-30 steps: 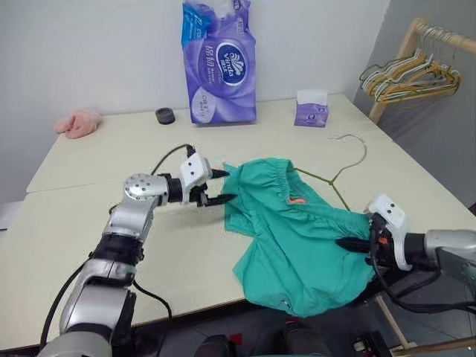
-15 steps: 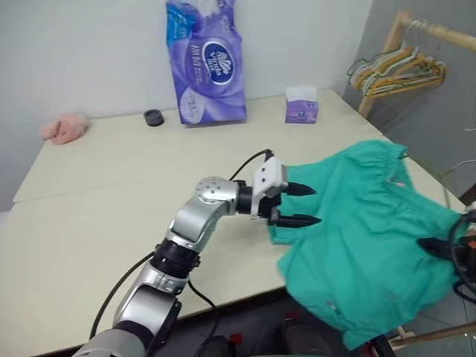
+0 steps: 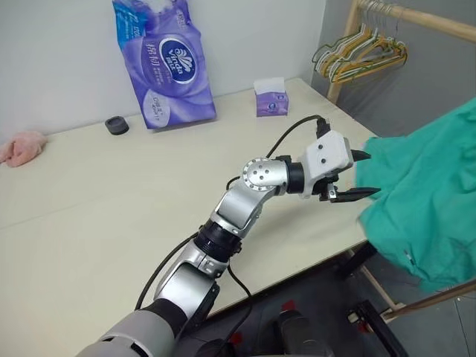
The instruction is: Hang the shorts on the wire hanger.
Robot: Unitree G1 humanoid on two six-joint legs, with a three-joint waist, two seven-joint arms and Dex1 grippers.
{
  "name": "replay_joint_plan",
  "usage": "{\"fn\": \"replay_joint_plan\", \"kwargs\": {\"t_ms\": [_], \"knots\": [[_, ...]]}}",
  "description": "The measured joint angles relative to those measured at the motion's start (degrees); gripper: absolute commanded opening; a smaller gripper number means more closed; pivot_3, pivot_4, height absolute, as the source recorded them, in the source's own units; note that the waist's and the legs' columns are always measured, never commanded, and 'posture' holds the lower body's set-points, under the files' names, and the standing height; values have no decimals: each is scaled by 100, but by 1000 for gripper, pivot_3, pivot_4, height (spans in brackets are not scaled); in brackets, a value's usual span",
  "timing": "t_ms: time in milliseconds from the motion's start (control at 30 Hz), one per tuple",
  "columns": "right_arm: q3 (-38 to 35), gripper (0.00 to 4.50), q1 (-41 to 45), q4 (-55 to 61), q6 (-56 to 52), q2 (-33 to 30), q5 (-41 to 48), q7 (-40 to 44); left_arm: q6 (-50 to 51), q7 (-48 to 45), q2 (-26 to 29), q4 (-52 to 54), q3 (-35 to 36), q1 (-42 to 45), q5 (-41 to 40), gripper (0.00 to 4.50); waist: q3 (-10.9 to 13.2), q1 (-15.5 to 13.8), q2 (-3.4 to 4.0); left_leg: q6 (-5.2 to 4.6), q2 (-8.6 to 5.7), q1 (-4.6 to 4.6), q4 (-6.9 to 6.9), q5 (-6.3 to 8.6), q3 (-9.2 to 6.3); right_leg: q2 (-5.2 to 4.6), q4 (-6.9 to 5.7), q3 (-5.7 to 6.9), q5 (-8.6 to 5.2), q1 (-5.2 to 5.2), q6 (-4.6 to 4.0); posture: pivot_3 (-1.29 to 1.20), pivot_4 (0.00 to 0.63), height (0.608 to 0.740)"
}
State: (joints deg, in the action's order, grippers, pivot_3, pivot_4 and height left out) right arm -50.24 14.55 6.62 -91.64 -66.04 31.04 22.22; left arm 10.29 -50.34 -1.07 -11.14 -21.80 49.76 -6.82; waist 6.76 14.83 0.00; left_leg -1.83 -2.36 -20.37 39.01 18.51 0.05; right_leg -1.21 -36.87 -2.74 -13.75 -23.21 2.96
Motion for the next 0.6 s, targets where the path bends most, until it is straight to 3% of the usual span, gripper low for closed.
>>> {"fn": "replay_joint_plan", "kwargs": {"t_ms": [267,400,600], "knots": [[634,0,567,-1664,952,-663,-614,18,-224,8,-162,-211,-23,121,60,3328,25,146,18,-6,-1,7,-6,5,13,0,2,-13,-4,-1,10,-408,151,740],[1515,0,1203,-2963,1935,-1206,-890,231,-362,22,-310,-444,-21,366,95,3328,77,243,36,-13,-10,19,-9,9,39,-6,3,-38,-4,-1,21,-404,152,740],[2848,0,2406,-4658,2887,-1505,-1282,771,-558,0,-469,-808,-3,735,88,3328,152,377,28,-16,-8,45,-23,12,76,0,1,-82,-4,-1,28,-385,151,740]]}}
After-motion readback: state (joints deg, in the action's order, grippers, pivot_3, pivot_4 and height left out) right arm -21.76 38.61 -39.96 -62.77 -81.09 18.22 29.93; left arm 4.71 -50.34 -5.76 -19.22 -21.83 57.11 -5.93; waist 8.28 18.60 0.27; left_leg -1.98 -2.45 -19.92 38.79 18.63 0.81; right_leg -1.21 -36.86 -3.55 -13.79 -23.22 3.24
